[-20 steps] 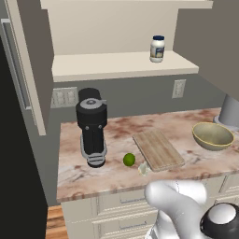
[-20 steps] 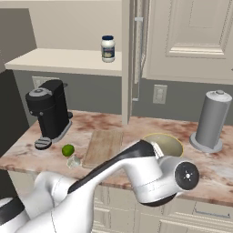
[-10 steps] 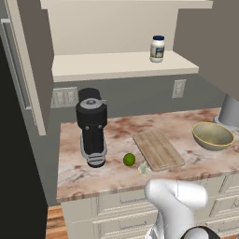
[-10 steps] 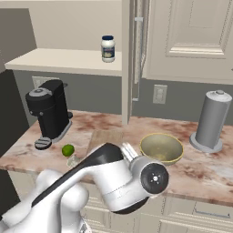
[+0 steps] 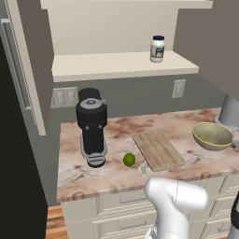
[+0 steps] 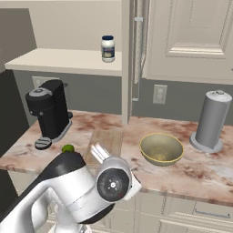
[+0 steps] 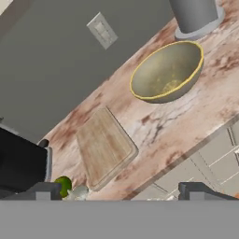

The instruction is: Open the cabinet. Place the bowl and condiment on the counter. Then place the lime and garlic on the cutting board.

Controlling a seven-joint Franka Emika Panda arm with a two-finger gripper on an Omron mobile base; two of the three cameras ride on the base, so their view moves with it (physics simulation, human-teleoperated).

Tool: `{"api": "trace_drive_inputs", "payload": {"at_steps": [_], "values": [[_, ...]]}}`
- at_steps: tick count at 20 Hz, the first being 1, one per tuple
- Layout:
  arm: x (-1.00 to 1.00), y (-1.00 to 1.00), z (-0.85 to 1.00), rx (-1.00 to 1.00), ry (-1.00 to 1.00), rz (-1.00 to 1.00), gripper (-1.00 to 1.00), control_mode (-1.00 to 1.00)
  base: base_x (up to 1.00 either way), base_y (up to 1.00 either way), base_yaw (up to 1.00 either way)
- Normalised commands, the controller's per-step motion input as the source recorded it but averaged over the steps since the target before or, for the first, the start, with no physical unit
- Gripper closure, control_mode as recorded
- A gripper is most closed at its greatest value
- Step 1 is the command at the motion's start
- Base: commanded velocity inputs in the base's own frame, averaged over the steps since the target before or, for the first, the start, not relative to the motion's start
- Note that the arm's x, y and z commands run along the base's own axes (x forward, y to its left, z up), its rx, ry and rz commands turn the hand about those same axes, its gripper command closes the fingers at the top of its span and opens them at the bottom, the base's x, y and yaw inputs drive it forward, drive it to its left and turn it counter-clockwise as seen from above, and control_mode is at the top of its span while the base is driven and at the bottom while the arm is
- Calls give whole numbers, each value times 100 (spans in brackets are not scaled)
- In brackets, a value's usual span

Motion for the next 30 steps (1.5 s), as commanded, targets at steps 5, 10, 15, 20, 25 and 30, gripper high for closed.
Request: {"api": "trace_drive_inputs", "payload": {"at_steps": [5, 10, 15, 20, 25, 30], "values": [[-3, 49, 38, -7, -4, 0, -100, -100, 0, 0, 0], [0, 48, 43, -8, -1, 0, -100, -100, 0, 0, 0], [1, 39, 29, -8, 0, 0, -100, -100, 0, 0, 0], [7, 14, 11, -2, 2, 1, -100, -100, 0, 0, 0], [2, 2, 1, 0, 4, 1, -100, -100, 0, 0, 0], [10, 25, 0, -2, 4, 0, -100, -100, 0, 0, 0]]}}
